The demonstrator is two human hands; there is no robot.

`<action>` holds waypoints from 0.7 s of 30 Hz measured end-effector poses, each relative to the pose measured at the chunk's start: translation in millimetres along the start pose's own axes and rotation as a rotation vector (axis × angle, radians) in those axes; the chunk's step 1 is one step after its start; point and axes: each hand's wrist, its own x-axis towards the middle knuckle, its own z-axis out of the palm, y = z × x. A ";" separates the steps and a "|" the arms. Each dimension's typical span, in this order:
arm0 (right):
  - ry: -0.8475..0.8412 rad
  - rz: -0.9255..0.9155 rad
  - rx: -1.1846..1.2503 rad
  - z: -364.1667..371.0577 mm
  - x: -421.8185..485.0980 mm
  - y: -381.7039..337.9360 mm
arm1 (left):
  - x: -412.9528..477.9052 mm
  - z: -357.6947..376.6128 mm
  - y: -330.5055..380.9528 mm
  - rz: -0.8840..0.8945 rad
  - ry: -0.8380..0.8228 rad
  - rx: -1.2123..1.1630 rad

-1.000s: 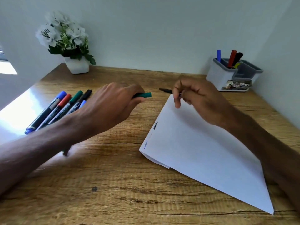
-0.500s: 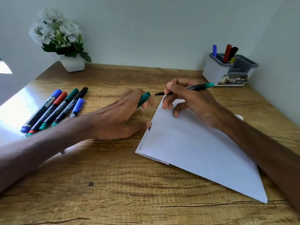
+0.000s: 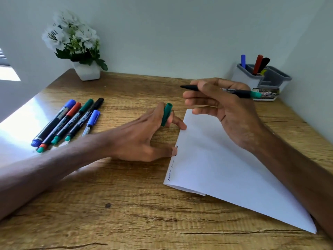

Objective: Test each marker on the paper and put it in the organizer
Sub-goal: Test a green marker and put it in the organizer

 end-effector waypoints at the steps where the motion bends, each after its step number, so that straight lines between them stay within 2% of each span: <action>1: -0.026 -0.018 -0.006 2.6 -4.3 -3.0 | -0.3 -0.3 1.4 -0.001 -0.006 -0.003; 4: -0.150 -0.025 -0.035 4.6 -23.8 -7.9 | -1.2 -1.1 4.2 -0.020 -0.043 -0.026; 7: -0.261 0.112 -0.094 -1.8 -42.4 0.1 | -0.6 2.0 0.5 -0.026 -0.043 -0.044; 11: -0.222 0.246 -0.139 -8.2 -51.8 12.0 | 0.9 2.8 1.0 -0.027 -0.047 -0.024; 14: -0.212 0.217 -0.183 -8.3 -50.4 13.2 | 1.2 3.2 1.9 -0.028 -0.048 -0.019; 21: -0.221 -0.022 -0.359 -1.1 -34.7 25.5 | 3.6 2.0 2.6 -0.016 -0.059 -0.011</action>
